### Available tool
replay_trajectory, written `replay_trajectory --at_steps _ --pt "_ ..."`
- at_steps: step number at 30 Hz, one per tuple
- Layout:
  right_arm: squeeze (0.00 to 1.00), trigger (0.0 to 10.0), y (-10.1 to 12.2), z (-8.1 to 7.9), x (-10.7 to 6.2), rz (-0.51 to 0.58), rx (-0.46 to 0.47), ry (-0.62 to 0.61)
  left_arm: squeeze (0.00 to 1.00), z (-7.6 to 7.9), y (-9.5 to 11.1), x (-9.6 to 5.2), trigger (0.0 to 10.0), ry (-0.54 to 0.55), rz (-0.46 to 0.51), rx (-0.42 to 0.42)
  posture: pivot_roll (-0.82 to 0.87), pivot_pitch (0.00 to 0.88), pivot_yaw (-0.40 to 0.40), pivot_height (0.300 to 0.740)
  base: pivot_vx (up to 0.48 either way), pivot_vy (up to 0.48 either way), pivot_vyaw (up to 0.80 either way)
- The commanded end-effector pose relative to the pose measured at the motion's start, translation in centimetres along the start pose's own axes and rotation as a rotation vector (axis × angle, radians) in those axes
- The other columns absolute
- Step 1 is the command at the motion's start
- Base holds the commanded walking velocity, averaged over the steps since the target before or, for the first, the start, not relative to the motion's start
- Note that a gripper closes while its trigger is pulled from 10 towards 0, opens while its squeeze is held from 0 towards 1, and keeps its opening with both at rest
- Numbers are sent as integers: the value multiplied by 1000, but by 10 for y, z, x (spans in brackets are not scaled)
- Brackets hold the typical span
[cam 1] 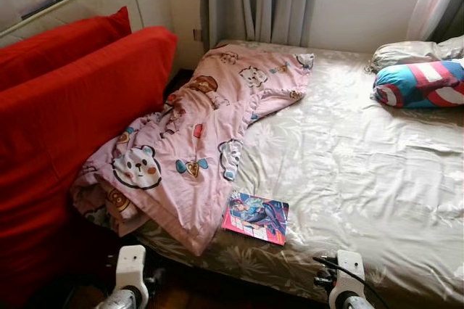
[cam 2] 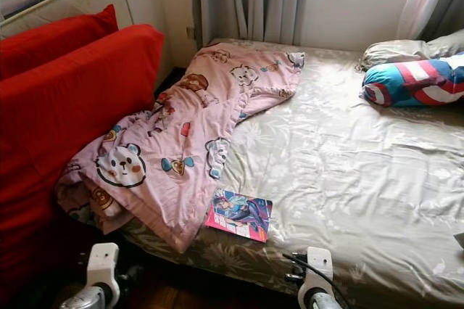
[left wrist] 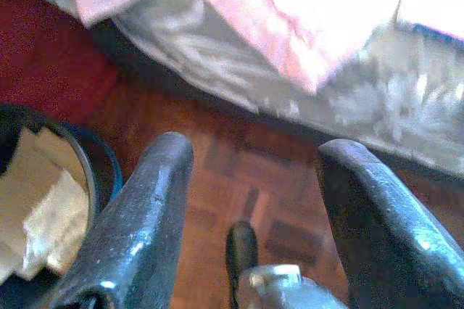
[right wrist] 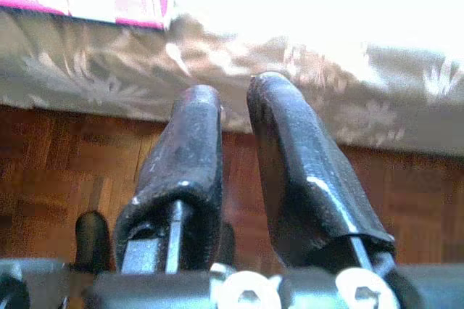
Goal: Clean up the room
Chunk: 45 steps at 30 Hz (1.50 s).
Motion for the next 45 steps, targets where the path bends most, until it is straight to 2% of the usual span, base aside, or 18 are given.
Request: replay_trajectory --at_steps 1,3,5,7,10,12,19,20,21,22,23,28,34,38,41,45 --pt "0 10000 9 -3 0 62 -40 27 0 6 20 5 10000 -14 80 1 81 6 -31 740 0 0 0" --pt "0 10000 13 -5 0 90 -63 50 0 12 31 7 10000 -23 121 13 81 6 -31 740 0 0 0" --pt "0 10000 19 -6 -1 129 -73 60 0 7 47 9 10000 -17 189 -3 64 9 -37 740 0 0 0" --pt "0 10000 23 -5 -2 174 -60 43 0 5 61 9 10000 -14 253 23 64 9 -36 740 0 0 0" --pt "0 10000 25 -4 -2 192 -45 30 0 6 70 9 10000 -19 294 20 60 11 -35 740 0 0 0" --pt "0 10000 31 -5 -4 253 -19 28 0 12 94 8 10000 -33 407 28 58 17 -31 740 0 0 0" --pt "0 10000 33 -4 -7 306 35 21 0 18 117 5 10000 -48 512 41 44 33 -18 740 0 0 0" --pt "0 10000 96 -28 -2 489 -11 89 0 20 124 2 10000 -52 551 49 46 41 -16 740 0 0 0" --pt "0 10000 122 -41 -4 576 -34 121 0 21 129 1 10000 -53 572 49 47 44 -16 740 0 0 0" --pt "0 10000 136 -49 -6 629 -46 141 0 21 131 0 10000 -54 585 49 47 46 -15 740 0 0 0" --pt "0 10000 139 -51 -8 651 -51 146 0 21 134 -1 10000 -51 602 54 49 47 -15 740 0 0 0" --pt "0 10000 142 -49 -12 687 -45 144 0 16 136 -4 10000 -37 628 61 40 40 -11 740 0 0 0" --pt "0 10000 146 -40 -20 749 -33 141 0 9 133 -9 10000 -19 643 63 21 22 -11 740 0 0 0" --pt "0 10000 137 -30 -33 788 -50 129 0 9 130 -18 10000 -22 683 81 16 9 -18 740 0 0 0" --pt "0 10000 134 -28 -35 793 -51 123 0 8 128 -20 10000 -24 691 84 16 9 -18 740 0 0 0" --pt "0 10000 112 -16 -53 799 -83 102 0 7 118 -35 10000 -27 721 93 17 0 -25 740 0 0 0"
Point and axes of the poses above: a point about 5 cm out from each wrist's last joint towards the gripper, its own x axis pointing out of the wrist towards the gripper, its own y axis along the axis of the wrist's last joint, z = x × y, the point moved 3 cm from there along x, pointing out of the wrist towards the gripper, and after that the axes turned 13 degrees about x, right-handed, at the moved point
